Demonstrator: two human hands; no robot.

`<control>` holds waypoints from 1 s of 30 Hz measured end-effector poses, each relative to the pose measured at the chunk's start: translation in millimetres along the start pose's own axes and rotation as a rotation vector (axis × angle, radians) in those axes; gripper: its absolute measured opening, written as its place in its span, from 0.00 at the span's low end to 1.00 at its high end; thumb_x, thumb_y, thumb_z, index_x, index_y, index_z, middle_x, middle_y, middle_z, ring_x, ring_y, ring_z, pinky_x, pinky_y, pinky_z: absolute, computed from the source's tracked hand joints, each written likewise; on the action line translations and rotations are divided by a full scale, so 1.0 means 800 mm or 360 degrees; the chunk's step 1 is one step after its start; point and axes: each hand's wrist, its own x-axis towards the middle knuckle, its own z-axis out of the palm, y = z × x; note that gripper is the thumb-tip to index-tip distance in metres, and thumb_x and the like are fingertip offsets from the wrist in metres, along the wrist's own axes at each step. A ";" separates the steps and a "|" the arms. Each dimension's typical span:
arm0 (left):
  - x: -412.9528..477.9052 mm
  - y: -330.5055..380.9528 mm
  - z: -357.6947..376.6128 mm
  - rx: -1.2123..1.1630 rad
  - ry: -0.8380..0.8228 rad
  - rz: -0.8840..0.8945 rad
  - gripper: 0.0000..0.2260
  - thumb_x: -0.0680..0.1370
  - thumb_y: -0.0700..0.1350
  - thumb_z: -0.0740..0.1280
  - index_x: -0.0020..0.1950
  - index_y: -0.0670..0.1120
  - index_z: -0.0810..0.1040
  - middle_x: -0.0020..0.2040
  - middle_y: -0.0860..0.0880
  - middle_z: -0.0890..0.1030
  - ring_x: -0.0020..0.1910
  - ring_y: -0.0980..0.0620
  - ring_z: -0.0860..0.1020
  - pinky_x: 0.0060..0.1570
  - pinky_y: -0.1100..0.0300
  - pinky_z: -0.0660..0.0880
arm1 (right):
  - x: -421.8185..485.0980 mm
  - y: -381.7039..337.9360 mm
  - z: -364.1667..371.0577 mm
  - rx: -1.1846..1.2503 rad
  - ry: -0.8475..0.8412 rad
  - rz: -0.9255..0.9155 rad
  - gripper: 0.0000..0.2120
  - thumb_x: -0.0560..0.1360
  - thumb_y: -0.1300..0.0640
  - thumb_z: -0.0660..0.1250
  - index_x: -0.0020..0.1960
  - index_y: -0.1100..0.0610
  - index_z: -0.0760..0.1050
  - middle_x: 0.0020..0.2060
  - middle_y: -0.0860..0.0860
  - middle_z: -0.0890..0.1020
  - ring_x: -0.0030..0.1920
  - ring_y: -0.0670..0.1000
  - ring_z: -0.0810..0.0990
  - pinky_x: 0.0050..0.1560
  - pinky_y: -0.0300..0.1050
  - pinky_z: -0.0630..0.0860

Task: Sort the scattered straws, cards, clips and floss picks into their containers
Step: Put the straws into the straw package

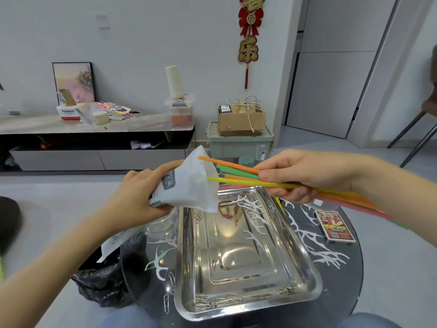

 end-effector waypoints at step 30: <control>-0.007 0.005 0.007 -0.0230 0.0135 -0.0100 0.38 0.66 0.59 0.67 0.74 0.58 0.57 0.47 0.61 0.78 0.39 0.58 0.74 0.45 0.45 0.73 | 0.030 0.006 0.021 -0.0235 0.0402 0.0102 0.12 0.82 0.50 0.55 0.54 0.58 0.71 0.27 0.46 0.69 0.22 0.43 0.62 0.22 0.33 0.61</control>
